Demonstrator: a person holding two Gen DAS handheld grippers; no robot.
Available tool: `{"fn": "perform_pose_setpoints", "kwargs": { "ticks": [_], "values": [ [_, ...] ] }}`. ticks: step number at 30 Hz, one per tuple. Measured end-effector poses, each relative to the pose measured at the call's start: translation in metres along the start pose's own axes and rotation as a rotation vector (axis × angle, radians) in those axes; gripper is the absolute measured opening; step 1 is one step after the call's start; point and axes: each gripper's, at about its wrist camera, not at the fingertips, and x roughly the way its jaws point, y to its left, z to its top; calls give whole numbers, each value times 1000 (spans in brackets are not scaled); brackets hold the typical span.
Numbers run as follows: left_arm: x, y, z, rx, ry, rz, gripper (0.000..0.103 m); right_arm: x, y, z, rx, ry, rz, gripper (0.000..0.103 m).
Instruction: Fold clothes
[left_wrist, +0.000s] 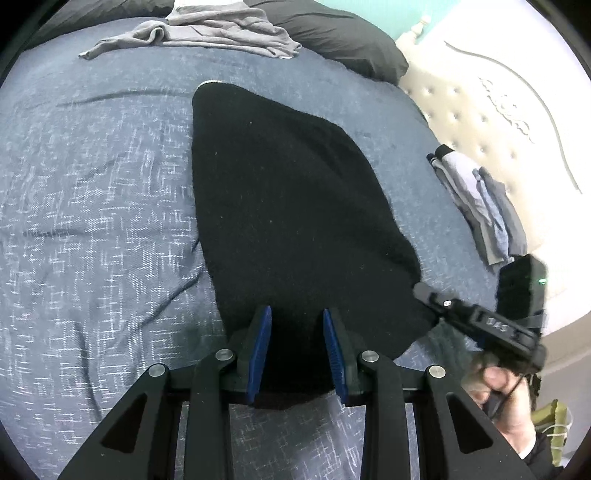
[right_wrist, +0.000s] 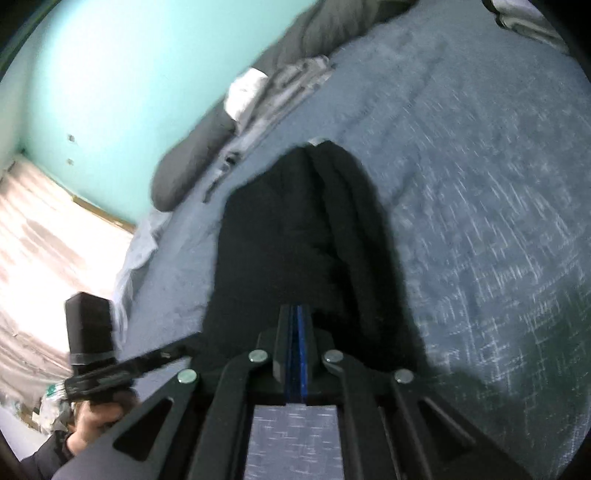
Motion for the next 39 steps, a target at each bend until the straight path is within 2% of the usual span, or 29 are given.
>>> {"fn": "perform_pose_setpoints", "kwargs": {
  "ticks": [4,7,9,12,15,20,22,31,39],
  "values": [
    [-4,4,-1,-15,-14,-12,32,-4,-7,2,40,-15,-4,0],
    [-9,6,-2,-23,-30,-18,32,-9,8,7,-2,-27,43,2],
    [-8,6,-4,-19,-39,-18,32,-4,19,8,-42,-3,69,2],
    [-8,13,-9,-35,-56,-38,32,11,21,7,-87,44,-23,2],
    [-9,17,-11,-48,-66,-51,32,8,14,12,-84,54,-80,0],
    [-10,22,-11,-62,-67,-63,32,3,20,42,-134,61,-90,0],
    [-10,24,-11,-69,-67,-74,31,9,24,60,-152,72,-84,5],
    [-5,26,-9,-94,-56,-107,31,67,45,134,-243,132,-94,5],
    [-4,29,-12,-94,-61,-119,32,109,43,154,-299,188,-162,5]
  ]
}}
